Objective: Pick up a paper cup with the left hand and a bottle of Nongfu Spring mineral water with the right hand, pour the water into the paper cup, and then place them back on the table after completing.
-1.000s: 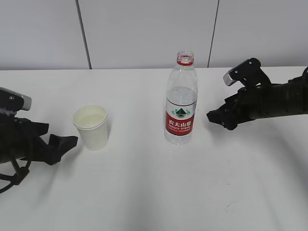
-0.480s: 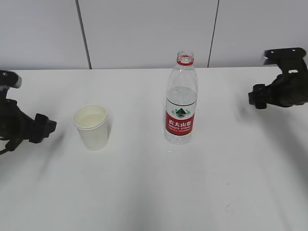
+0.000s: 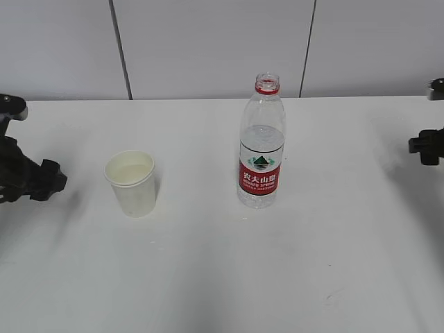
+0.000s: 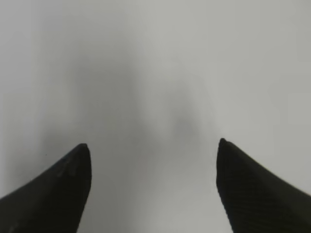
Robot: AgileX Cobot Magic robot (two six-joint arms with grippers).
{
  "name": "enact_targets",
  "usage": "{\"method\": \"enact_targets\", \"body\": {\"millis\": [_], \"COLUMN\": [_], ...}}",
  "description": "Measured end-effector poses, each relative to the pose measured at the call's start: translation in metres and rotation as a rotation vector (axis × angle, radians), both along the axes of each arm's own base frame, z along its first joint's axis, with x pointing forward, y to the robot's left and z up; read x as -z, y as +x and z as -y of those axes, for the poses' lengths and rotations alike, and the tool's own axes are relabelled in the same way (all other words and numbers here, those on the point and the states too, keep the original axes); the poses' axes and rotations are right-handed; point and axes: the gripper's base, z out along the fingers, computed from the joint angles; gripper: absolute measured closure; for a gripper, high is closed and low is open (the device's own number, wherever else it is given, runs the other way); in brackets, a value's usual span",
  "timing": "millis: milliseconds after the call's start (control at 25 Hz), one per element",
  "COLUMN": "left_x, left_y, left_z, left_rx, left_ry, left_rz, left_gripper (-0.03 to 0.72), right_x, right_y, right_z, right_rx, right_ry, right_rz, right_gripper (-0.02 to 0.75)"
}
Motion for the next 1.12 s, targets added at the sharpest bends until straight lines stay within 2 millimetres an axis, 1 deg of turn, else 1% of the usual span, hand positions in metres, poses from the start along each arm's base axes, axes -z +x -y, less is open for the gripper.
{"method": "enact_targets", "body": {"millis": [120, 160, 280, 360, 440, 520, 640, 720, 800, 920, 1040, 1120], "left_x": [0.001, 0.002, 0.003, 0.001, -0.008, -0.022, -0.045, -0.056, -0.059, -0.058, -0.061, -0.070], "left_y": [-0.002, -0.002, -0.004, -0.006, -0.010, -0.014, -0.021, -0.027, -0.032, -0.040, -0.045, -0.051], "left_z": [-0.001, -0.002, -0.003, -0.004, -0.006, -0.009, -0.013, -0.014, -0.014, -0.010, -0.007, -0.007], "left_rx": [-0.009, -0.013, -0.025, -0.045, -0.077, -0.113, -0.163, -0.166, -0.157, -0.114, -0.086, -0.076], "left_ry": [0.012, 0.016, 0.027, 0.024, 0.017, 0.021, 0.039, 0.058, 0.049, 0.022, 0.004, 0.002], "left_rz": [-0.024, -0.033, -0.059, -0.069, -0.070, -0.072, -0.090, -0.140, -0.229, -0.333, -0.369, -0.359], "left_gripper": [0.101, 0.101, 0.101, 0.101, 0.101, 0.101, 0.101, 0.101, 0.101, 0.101, 0.101, 0.101], "right_x": [-0.003, -0.007, -0.018, -0.029, -0.037, -0.044, -0.052, -0.057, -0.064, -0.078, -0.099, -0.109], "right_y": [-0.004, -0.004, -0.003, 0.002, 0.005, 0.006, 0.002, -0.003, -0.007, -0.013, -0.023, -0.032], "right_z": [0.004, 0.003, -0.004, -0.009, -0.014, -0.017, -0.020, -0.024, -0.027, -0.033, -0.036, -0.037], "right_rx": [0.059, 0.075, 0.025, -0.029, -0.089, -0.134, -0.182, -0.203, -0.225, -0.253, -0.274, -0.282], "right_ry": [-0.004, 0.027, 0.101, 0.159, 0.194, 0.206, 0.222, 0.251, 0.273, 0.318, 0.322, 0.317], "right_rz": [-0.114, -0.161, -0.291, -0.336, -0.358, -0.365, -0.388, -0.411, -0.416, -0.393, -0.348, -0.326], "right_gripper": [0.146, 0.147, 0.148, 0.148, 0.148, 0.148, 0.148, 0.148, 0.148, 0.148, 0.148, 0.148]}}
